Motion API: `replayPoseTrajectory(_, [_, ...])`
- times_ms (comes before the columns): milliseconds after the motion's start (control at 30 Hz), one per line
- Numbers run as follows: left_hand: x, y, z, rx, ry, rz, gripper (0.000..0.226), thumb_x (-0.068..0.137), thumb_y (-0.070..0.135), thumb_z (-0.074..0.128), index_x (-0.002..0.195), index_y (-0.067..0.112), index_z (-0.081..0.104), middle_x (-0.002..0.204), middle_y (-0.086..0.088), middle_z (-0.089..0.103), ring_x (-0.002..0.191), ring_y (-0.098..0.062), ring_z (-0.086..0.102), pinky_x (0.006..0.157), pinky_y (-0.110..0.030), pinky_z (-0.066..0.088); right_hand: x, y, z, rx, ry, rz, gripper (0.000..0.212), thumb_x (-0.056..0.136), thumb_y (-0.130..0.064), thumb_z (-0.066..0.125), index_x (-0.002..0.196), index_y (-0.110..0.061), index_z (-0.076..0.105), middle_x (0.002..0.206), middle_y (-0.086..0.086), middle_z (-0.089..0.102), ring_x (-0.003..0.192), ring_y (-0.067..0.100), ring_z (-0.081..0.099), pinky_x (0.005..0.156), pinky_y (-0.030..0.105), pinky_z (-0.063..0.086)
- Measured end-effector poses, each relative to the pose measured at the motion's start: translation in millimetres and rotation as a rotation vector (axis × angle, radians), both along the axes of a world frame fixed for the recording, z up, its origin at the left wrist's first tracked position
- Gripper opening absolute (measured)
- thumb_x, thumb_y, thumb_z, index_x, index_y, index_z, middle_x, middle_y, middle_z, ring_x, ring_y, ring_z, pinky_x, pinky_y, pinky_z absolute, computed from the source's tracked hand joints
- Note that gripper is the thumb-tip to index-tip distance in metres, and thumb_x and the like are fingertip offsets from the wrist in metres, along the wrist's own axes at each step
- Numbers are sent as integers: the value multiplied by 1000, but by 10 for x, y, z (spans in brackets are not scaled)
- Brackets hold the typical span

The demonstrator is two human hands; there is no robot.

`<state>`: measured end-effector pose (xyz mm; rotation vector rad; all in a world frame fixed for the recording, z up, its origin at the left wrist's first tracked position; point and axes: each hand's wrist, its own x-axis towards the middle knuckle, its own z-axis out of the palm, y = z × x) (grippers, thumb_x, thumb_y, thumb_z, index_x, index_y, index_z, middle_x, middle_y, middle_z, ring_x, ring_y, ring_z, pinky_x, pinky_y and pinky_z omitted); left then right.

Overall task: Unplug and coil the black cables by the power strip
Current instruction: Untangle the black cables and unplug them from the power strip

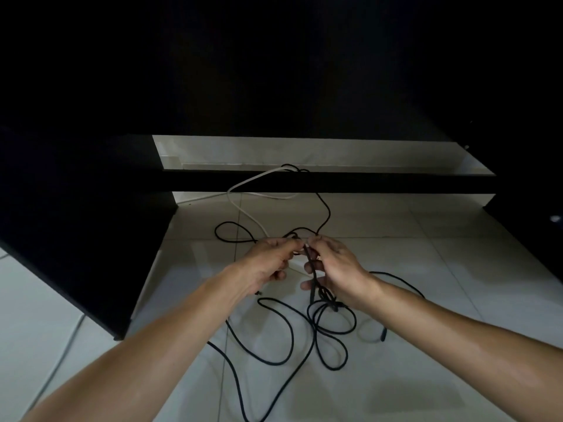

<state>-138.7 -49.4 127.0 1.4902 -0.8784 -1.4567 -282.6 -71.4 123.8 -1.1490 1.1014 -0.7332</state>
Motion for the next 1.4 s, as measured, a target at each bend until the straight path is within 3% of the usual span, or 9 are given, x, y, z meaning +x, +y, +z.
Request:
replayPoseTrajectory(300, [83, -16, -66, -26, -50, 45, 15, 91, 26, 64, 82, 18, 72, 51, 11, 42, 46, -6, 33, 46, -20, 35, -117, -102, -4, -348, 209, 145, 11, 96, -11, 63, 94, -21, 67, 92, 12, 64, 65, 22, 71, 49, 40, 58])
replayPoseTrajectory(400, [71, -9, -78, -31, -58, 56, 15, 90, 27, 66, 79, 19, 72, 48, 13, 45, 46, -6, 35, 47, -20, 36, -124, -108, 6, -450, 304, 110, 7, 95, -15, 65, 89, -17, 67, 94, 14, 68, 65, 18, 72, 46, 27, 52])
replayPoseTrajectory(600, [67, -1, -84, -87, -171, 29, 19, 91, 30, 63, 80, 20, 75, 56, 7, 39, 51, -8, 33, 54, -22, 36, -101, -152, -82, -290, 289, 63, 19, 99, -22, 57, 83, -22, 69, 78, -4, 66, 75, 18, 69, 77, 55, 60])
replayPoseTrajectory(700, [70, -2, -90, -87, -170, 47, 16, 90, 29, 65, 79, 23, 74, 58, 7, 45, 55, -8, 37, 56, -22, 39, -93, -161, -83, -119, 166, 96, 17, 95, -23, 62, 82, -24, 73, 78, -3, 67, 80, 15, 65, 86, 49, 58])
replayPoseTrajectory(867, [89, 12, -100, -81, -128, 23, 12, 90, 27, 67, 82, 22, 73, 59, 7, 47, 53, -7, 39, 56, -23, 40, -102, -169, -52, -167, 233, 139, 6, 87, -25, 73, 82, -21, 72, 83, -1, 68, 78, 14, 65, 68, 29, 57])
replayPoseTrajectory(1033, [69, -5, -106, -78, -111, 13, 9, 89, 26, 67, 81, 23, 71, 57, 8, 47, 49, -5, 39, 53, -22, 38, -89, -137, -40, -337, 264, 144, 14, 85, -14, 75, 88, -15, 62, 84, 5, 60, 71, 15, 60, 51, 20, 51])
replayPoseTrajectory(1167, [82, -15, -105, -69, -118, -5, 10, 88, 28, 69, 83, 21, 73, 57, 8, 48, 48, -4, 40, 53, -22, 38, -115, -157, -74, -444, 295, 177, 23, 85, -14, 74, 94, -29, 60, 76, -4, 60, 57, 12, 56, 48, 23, 49])
replayPoseTrajectory(1233, [100, -12, -106, -59, -110, -21, 11, 88, 29, 69, 85, 19, 74, 58, 8, 50, 50, -5, 40, 52, -22, 37, -134, -162, -97, -540, 329, 187, 26, 86, -15, 72, 91, -38, 61, 75, -8, 62, 54, 21, 56, 49, 30, 48])
replayPoseTrajectory(1400, [110, -10, -98, -38, -86, -59, 17, 91, 25, 64, 98, 12, 74, 60, 8, 51, 52, -7, 40, 53, -23, 37, -155, -152, -90, -649, 369, 154, 17, 90, -18, 69, 90, -34, 62, 83, -9, 64, 62, 24, 64, 55, 45, 57])
